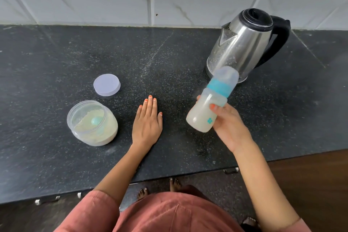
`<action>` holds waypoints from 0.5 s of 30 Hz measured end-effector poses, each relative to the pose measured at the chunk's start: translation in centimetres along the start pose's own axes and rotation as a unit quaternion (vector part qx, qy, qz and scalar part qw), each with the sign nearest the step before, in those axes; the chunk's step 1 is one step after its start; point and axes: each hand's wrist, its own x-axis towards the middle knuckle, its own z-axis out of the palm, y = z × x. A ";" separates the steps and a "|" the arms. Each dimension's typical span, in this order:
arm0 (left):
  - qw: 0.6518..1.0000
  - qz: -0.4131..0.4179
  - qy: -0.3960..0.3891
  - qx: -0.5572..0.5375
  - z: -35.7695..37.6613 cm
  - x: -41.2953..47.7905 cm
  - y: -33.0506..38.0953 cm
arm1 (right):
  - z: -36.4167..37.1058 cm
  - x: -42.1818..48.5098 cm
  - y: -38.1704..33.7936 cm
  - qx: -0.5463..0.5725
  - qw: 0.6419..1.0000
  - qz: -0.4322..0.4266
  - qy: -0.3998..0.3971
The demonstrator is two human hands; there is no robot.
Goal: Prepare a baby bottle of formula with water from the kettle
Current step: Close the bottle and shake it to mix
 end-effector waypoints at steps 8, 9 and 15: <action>1.000 -0.001 -0.004 0.006 0.2 0.2 -0.2 | 1.3 -2.0 3.4 -0.134 0.989 0.057 0.015; 1.000 0.000 -0.002 0.003 0.2 0.2 -0.1 | 1.1 -1.8 3.2 -0.118 0.992 0.048 0.017; 1.000 0.002 0.001 0.003 0.2 0.1 -0.1 | 1.4 -0.2 2.2 -0.019 0.995 -0.039 0.089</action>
